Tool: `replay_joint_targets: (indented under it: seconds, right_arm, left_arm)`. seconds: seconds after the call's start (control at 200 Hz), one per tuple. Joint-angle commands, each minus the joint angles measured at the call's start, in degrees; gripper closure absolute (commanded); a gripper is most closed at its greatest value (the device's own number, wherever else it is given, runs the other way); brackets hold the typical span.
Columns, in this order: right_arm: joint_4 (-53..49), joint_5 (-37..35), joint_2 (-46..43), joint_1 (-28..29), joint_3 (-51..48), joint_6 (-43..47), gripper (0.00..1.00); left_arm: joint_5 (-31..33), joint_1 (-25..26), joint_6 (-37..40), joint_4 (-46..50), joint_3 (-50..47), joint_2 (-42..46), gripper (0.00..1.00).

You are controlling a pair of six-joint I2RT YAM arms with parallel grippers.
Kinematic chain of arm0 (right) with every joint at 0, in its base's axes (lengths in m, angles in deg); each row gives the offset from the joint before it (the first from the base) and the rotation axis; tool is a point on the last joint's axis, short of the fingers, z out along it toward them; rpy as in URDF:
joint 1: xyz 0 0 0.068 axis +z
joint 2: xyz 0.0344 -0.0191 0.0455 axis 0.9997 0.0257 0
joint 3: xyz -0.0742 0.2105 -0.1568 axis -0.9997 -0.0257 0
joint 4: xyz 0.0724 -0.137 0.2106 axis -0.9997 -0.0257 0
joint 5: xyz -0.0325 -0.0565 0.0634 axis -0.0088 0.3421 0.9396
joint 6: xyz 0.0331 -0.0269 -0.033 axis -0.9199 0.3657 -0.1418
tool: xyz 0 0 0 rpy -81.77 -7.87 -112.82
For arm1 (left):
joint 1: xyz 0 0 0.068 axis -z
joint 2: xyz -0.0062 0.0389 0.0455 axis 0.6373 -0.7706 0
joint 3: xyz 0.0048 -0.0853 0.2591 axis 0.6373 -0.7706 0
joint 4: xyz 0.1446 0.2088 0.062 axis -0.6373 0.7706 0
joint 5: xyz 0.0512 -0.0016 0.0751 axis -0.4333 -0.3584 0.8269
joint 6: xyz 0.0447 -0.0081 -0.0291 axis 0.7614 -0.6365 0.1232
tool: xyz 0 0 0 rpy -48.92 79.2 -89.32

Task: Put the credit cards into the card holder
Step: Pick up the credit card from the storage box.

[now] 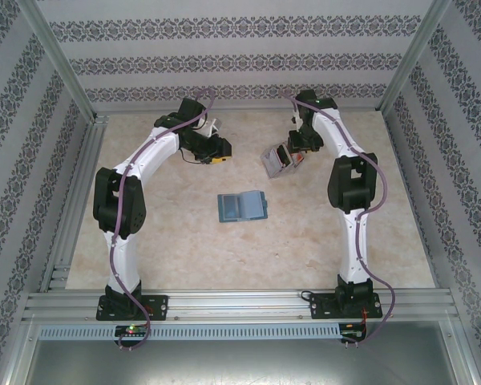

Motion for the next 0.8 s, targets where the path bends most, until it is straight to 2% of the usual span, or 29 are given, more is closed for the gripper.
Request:
replay_joint_targets:
  seconds: [0.0, 0.49, 0.794]
  right_arm:
    - [-1.74, 0.26, 1.12, -0.55, 1.56, 0.45, 0.53]
    - [-1.55, -1.02, -2.46, -2.11, 1.83, 0.21, 0.54]
    - [-1.78, -1.02, -2.72, -2.1, 1.89, 0.26, 0.58]
  left_arm:
    - [-0.89, -0.58, 1.21, 1.96, 1.68, -0.04, 0.65]
    - [-0.49, -0.55, 1.65, 2.61, 2.14, 0.14, 0.65]
    - [-0.55, -0.54, 1.72, 2.85, 2.34, 0.23, 0.65]
